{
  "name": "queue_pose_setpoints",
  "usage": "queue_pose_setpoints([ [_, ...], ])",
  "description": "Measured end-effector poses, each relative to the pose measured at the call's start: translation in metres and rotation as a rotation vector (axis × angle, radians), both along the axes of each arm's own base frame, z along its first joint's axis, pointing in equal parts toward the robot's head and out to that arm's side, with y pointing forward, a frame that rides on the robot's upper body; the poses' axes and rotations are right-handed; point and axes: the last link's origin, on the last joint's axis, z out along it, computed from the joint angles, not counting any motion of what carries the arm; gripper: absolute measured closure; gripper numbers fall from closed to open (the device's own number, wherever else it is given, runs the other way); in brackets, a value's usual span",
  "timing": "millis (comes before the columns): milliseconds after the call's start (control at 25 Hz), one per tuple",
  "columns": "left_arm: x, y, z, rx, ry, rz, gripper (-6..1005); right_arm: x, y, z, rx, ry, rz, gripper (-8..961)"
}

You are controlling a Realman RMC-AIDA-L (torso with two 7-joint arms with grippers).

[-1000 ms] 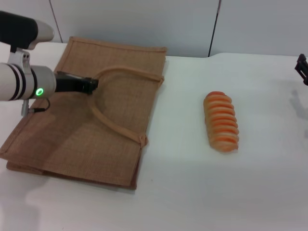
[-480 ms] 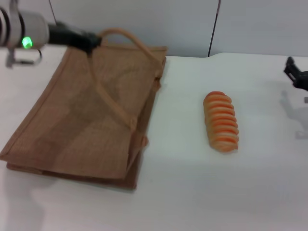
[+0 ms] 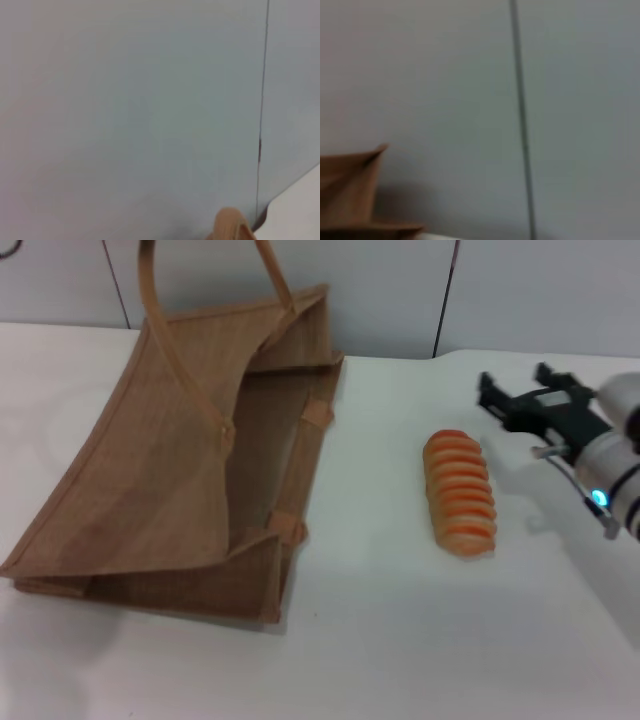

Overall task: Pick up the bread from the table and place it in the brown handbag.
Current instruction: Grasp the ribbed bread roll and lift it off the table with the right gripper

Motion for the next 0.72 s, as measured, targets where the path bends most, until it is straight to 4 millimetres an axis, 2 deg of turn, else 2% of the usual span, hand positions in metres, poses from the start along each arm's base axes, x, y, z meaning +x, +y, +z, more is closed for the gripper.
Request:
queue_pose_setpoints([
  [240, 0.021, -0.008, 0.010, 0.010, 0.028, -0.056, 865, -0.044, -0.005, -0.008, -0.145, -0.059, 0.059, 128],
  [400, 0.030, -0.009, 0.012, 0.002, 0.032, -0.071, 862, -0.064, -0.008, 0.004, -0.191, -0.112, 0.031, 128],
  [560, 0.037, -0.011, 0.014, 0.021, 0.060, -0.079, 859, -0.073, -0.014, 0.016, -0.232, -0.163, -0.031, 127],
  [720, 0.041, -0.013, 0.017, 0.040, 0.097, -0.074, 855, -0.073, -0.022, 0.018, -0.301, -0.204, -0.110, 126],
])
